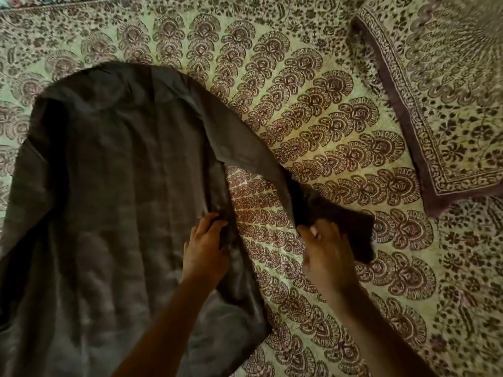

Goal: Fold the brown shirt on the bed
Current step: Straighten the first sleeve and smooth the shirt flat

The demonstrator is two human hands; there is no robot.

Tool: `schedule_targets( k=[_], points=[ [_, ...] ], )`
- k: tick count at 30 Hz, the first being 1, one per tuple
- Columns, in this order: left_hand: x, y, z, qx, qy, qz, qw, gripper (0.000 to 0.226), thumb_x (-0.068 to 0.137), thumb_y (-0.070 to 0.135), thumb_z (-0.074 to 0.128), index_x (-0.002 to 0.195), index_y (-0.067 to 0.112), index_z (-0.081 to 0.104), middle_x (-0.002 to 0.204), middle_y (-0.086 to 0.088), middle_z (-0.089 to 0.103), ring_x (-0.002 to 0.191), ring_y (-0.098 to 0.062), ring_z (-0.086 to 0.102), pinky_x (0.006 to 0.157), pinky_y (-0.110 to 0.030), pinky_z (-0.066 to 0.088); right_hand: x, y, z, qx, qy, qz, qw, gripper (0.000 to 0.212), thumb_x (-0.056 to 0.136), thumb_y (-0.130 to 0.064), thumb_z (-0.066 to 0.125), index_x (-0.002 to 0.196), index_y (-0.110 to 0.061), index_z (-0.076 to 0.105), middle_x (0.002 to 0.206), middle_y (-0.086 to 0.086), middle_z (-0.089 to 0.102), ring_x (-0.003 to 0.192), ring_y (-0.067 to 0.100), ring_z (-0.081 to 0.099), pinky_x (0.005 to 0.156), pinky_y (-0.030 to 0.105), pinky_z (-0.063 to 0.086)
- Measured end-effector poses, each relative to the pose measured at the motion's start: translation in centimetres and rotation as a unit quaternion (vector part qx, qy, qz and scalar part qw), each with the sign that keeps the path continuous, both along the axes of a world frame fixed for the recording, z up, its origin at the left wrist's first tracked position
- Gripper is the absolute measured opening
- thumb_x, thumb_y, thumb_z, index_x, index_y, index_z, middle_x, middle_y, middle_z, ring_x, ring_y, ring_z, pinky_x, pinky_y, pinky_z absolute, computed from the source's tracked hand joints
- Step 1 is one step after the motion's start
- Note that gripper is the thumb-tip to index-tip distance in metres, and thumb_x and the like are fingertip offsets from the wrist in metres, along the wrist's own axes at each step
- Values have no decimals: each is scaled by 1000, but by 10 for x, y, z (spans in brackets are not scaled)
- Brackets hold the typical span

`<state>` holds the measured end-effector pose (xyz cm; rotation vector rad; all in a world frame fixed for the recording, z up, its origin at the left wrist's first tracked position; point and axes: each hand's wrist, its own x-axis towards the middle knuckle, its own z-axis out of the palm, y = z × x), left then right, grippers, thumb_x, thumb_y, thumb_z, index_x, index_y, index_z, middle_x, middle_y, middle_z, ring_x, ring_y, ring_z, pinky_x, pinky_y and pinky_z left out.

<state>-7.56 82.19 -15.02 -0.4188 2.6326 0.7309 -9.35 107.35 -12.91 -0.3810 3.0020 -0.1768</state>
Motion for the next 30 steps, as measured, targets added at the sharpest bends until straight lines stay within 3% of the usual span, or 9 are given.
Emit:
schedule_targets(
  k=[3, 6, 8, 11, 17, 20, 22, 24, 30],
  points=[
    [2, 1, -12, -13, 46, -3, 999, 55, 76, 6, 75, 130, 13, 65, 145, -3, 51, 124, -36, 53, 96, -56, 53, 16, 10, -27, -96, -81, -63, 990, 40, 89, -37, 67, 124, -18, 64, 115, 8, 56, 103, 25, 62, 67, 39, 62],
    [4, 8, -17, -79, 116, -22, 990, 34, 88, 22, 73, 118, 9, 68, 132, -9, 60, 107, -38, 59, 82, -52, 58, 11, 11, -26, -231, 7, -172, 958, 32, 101, -32, 53, 124, -12, 62, 119, 10, 51, 102, 23, 58, 68, 42, 63],
    [1, 13, -16, -115, 125, -27, 985, 32, 94, 34, 66, 116, 12, 67, 129, -8, 61, 107, -35, 59, 78, -49, 59, -4, 12, -25, -202, 42, -232, 951, 38, 97, -24, 62, 133, -11, 58, 131, 14, 47, 115, 32, 52, 80, 53, 61],
    [-5, 16, -8, -147, 94, -35, 984, 36, 94, 43, 62, 119, 17, 63, 129, -5, 60, 110, -32, 59, 80, -49, 56, -36, 18, -28, -61, -79, -297, 950, 66, 87, -42, 78, 140, -16, 50, 144, 19, 37, 131, 44, 35, 99, 64, 45],
    [-9, 17, 6, -173, 37, -80, 981, 52, 95, 49, 60, 138, 20, 53, 148, 0, 48, 130, -27, 50, 97, -51, 48, -72, 8, -1, -43, -206, -313, 926, 31, 89, -31, 75, 109, -15, 57, 138, 16, 38, 133, 43, 34, 107, 60, 33],
    [-11, 20, 8, -184, 22, -97, 978, 57, 88, 40, 70, 137, 17, 53, 145, -6, 49, 131, -31, 47, 99, -55, 45, -72, 12, 10, -133, -188, -300, 926, 21, 93, -18, 70, 96, -14, 49, 96, 8, 56, 100, 32, 60, 80, 38, 48],
    [-19, 28, 8, -143, 39, -90, 985, 59, 82, 25, 73, 136, 17, 52, 142, -6, 48, 132, -31, 42, 102, -54, 39, -71, 20, 22, -163, -156, -297, 928, 22, 94, -16, 70, 103, -10, 50, 78, -1, 56, 82, 27, 65, 69, 30, 38],
    [-31, 42, 11, -41, 59, -40, 997, 56, 86, 21, 69, 138, 21, 48, 140, 0, 45, 129, -25, 37, 101, -47, 32, -73, 30, 34, -164, -123, -266, 942, 28, 94, -18, 71, 116, -11, 55, 86, 2, 66, 93, 31, 69, 76, 31, 40],
    [-91, 99, 23, 178, 117, 137, 967, 44, 92, 29, 68, 132, 24, 49, 131, 2, 55, 120, -22, 55, 99, -45, 50, -109, 79, 61, -143, -14, -159, 977, 23, 96, -25, 69, 110, -6, 67, 92, 14, 71, 90, 34, 66, 72, 35, 42]
  ],
)
